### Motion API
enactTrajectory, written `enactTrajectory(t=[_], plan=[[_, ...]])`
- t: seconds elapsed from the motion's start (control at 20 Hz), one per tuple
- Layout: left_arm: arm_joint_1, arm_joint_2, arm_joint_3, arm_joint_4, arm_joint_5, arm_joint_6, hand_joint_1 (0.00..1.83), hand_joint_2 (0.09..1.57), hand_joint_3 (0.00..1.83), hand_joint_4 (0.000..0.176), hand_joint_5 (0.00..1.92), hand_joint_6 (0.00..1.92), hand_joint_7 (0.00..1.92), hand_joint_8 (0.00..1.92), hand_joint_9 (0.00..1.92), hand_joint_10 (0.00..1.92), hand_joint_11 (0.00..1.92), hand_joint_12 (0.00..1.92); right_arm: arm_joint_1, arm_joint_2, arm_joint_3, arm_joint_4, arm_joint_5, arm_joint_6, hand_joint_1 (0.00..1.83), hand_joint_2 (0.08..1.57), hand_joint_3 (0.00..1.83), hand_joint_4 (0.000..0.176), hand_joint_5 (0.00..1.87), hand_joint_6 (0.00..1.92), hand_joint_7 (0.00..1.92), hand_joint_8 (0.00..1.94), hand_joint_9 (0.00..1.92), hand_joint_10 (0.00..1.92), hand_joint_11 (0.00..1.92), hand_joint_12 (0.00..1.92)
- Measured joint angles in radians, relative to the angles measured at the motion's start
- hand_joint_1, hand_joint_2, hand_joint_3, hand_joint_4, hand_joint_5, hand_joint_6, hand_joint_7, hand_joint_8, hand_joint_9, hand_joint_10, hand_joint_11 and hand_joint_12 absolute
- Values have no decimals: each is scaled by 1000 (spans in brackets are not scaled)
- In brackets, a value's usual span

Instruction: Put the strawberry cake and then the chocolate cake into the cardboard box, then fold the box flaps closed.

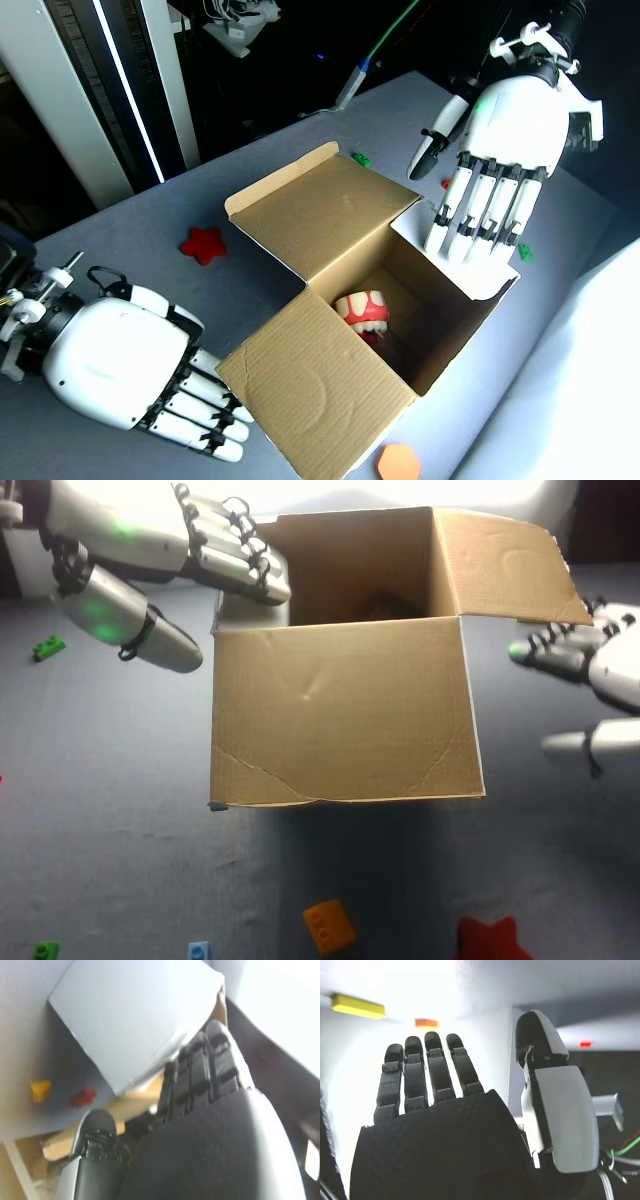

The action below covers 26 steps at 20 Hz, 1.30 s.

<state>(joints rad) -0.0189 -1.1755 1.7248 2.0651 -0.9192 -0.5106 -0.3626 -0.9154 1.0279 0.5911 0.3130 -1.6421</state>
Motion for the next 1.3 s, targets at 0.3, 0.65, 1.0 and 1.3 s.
enactTrajectory(t=[0.3, 0.65, 1.0, 1.3], plan=[[42, 0, 8, -29, -1, 4, 0, 1334, 0, 27, 58, 0, 118, 0, 108, 2, 0, 313, 155, 101, -40, -84, 26, 74, 105, 1279, 3, 0, 10, 4, 75, 7, 46, 21, 1, 0], [-14, 6, 10, 17, -37, -18, 0, 1355, 2, 21, 56, 2, 116, 2, 103, 3, 0, 300, 214, 60, -85, -159, 2, 101, 130, 1275, 0, 0, 5, 1, 71, 0, 28, 9, 0, 0], [-122, 51, 32, 23, -68, -44, 0, 1351, 0, 25, 55, 4, 104, 1, 107, 1, 0, 369, 214, -18, -66, -163, 4, 100, 127, 1275, 0, 0, 1, 0, 76, 1, 40, 12, 0, 0], [-105, 129, 29, 43, -90, -58, 0, 1349, 0, 28, 60, 0, 113, 1, 110, 4, 0, 387, 169, -74, -23, -165, 35, 87, 126, 1282, 1, 0, 0, 0, 69, 9, 34, 8, 0, 0]])
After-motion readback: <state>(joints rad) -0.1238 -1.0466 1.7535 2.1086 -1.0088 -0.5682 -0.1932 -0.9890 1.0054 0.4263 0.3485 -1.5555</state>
